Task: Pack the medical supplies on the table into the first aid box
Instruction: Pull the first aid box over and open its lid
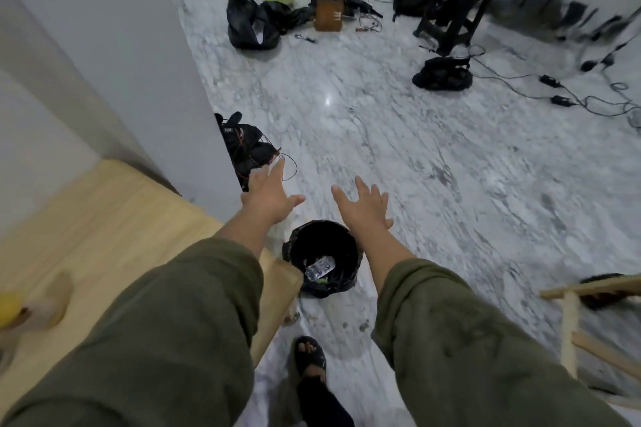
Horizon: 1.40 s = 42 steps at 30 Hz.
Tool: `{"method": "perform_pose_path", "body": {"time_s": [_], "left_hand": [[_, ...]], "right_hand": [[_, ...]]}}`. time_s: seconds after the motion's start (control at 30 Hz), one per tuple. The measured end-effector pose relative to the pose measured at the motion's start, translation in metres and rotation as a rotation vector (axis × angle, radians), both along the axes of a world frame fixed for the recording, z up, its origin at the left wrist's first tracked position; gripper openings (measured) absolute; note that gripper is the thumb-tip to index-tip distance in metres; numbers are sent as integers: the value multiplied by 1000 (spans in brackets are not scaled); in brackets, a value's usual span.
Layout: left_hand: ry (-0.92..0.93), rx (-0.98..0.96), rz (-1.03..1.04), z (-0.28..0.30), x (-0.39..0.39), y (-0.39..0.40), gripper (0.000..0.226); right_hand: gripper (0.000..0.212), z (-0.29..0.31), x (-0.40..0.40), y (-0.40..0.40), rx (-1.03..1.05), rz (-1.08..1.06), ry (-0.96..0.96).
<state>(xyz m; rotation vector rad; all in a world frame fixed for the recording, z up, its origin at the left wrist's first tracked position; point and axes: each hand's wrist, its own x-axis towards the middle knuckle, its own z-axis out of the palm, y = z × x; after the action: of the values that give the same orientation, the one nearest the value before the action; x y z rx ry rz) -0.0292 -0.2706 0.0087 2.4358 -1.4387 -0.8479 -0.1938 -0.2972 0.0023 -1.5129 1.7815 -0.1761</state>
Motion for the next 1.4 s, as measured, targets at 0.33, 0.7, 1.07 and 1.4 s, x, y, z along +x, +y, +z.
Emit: {"method": "perform_pose_path", "body": {"time_s": [0.33, 0.7, 1.07, 1.4], "left_hand": [[-220, -136, 36, 126, 62, 136, 84], [-345, -247, 324, 210, 146, 284, 80], [-382, -205, 706, 224, 218, 415, 81], [-316, -80, 961, 182, 248, 581, 81]], "right_hand": [[71, 112, 65, 108, -231, 122, 2], [67, 196, 165, 204, -396, 395, -70], [67, 221, 285, 284, -453, 784, -114], [75, 176, 368, 417, -396, 1147, -180]]}}
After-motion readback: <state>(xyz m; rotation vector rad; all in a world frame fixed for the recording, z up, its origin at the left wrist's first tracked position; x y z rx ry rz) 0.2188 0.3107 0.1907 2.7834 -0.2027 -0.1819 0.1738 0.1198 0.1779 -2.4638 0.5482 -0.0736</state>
